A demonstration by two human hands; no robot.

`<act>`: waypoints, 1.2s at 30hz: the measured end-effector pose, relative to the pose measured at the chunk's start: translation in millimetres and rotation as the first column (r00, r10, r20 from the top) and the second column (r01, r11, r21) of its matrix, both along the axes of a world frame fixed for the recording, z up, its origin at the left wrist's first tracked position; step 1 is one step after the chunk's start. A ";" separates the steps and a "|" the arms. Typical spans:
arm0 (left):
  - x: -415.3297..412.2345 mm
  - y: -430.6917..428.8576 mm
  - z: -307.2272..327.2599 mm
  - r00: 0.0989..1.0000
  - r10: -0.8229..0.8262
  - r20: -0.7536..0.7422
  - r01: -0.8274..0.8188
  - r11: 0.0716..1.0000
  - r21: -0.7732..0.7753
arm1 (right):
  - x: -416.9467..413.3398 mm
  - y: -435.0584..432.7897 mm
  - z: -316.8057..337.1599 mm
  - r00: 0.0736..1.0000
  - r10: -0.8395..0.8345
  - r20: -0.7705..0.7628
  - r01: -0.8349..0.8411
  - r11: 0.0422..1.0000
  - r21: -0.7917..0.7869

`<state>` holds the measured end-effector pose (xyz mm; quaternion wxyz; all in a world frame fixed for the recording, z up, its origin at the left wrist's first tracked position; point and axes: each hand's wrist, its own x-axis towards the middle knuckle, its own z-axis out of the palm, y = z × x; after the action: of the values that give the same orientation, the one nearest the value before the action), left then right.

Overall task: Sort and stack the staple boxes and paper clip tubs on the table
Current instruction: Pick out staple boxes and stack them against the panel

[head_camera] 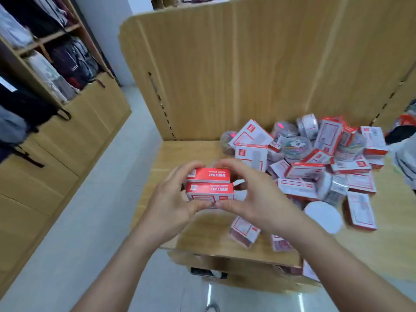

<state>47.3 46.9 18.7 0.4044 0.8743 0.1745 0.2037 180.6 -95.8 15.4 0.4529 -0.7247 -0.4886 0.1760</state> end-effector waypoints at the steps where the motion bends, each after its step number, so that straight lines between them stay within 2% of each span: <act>1: -3.5 14.9 -9.7 1.000 -0.001 -0.008 0.001 0.999 0.038 | -2.1 10.2 -3.8 0.997 -0.016 0.078 0.019 0.999 -0.032; 3: -8.6 41.8 -29.7 0.999 -0.009 -0.050 0.013 0.997 0.080 | 2.1 20.1 -10.8 0.973 -0.095 0.209 0.116 0.989 -0.089; 4: -10.7 53.0 -37.7 0.998 -0.014 -0.067 0.017 0.999 0.044 | 6.5 20.4 -13.1 0.954 -0.168 0.247 0.197 0.975 -0.100; 7: -14.0 80.0 -51.5 0.992 -0.034 -0.119 0.009 0.979 -0.202 | 26.4 13.4 -15.7 0.850 -0.399 0.345 0.462 0.878 -0.123; 10: -8.4 102.1 -52.5 0.975 -0.106 -0.198 0.022 0.922 -0.386 | 42.2 14.5 -11.3 0.787 -0.423 0.448 0.580 0.755 -0.305; 12: 1.0 115.4 -52.8 0.943 -0.129 -0.308 0.029 0.951 -0.309 | 44.4 21.4 -9.1 0.770 -0.379 0.514 0.611 0.670 -0.422; 14: 9.8 122.0 -47.6 0.922 -0.080 -0.380 0.041 0.993 -0.111 | 46.4 28.0 -10.4 0.740 -0.328 0.587 0.635 0.626 -0.452; 15: 11.7 122.3 -43.4 0.926 -0.061 -0.373 0.038 0.997 -0.068 | 48.6 30.2 -10.8 0.728 -0.330 0.601 0.646 0.623 -0.441; 18: 5.3 114.0 -32.3 0.908 -0.122 -0.400 0.137 0.991 0.009 | 52.6 33.4 -10.0 0.718 -0.412 0.561 0.663 0.649 -0.372; 21: 1.3 98.1 -32.9 0.846 -0.118 -0.521 0.297 0.914 0.276 | 55.2 34.7 -11.0 0.746 -0.441 0.499 0.637 0.690 -0.344; 23: 3.4 95.8 -40.6 0.879 -0.052 -0.474 0.243 0.904 0.351 | 56.8 34.0 -7.5 0.782 -0.462 0.419 0.606 0.722 -0.335; 28: 6.7 111.5 -50.6 0.898 -0.024 -0.440 0.150 0.955 0.254 | 56.6 31.2 -2.9 0.849 -0.378 0.370 0.489 0.826 -0.278; 32: 19.9 133.6 -52.0 0.900 0.011 -0.436 0.087 0.975 0.204 | 58.6 27.0 1.1 0.866 -0.431 0.254 0.473 0.870 -0.136; 34: 32.4 146.8 -52.4 0.908 0.021 -0.418 0.057 0.983 0.173 | 59.6 28.8 6.7 0.868 -0.480 0.126 0.489 0.871 -0.049; 36: 46.5 157.0 -51.5 0.915 0.020 -0.403 0.036 0.991 0.132 | 60.8 36.1 13.5 0.868 -0.486 -0.106 0.488 0.873 -0.007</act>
<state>93.8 203.9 -32.8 0.2999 0.9239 0.2360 0.0290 241.3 -59.7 28.8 0.5150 -0.8095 -0.2677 0.0890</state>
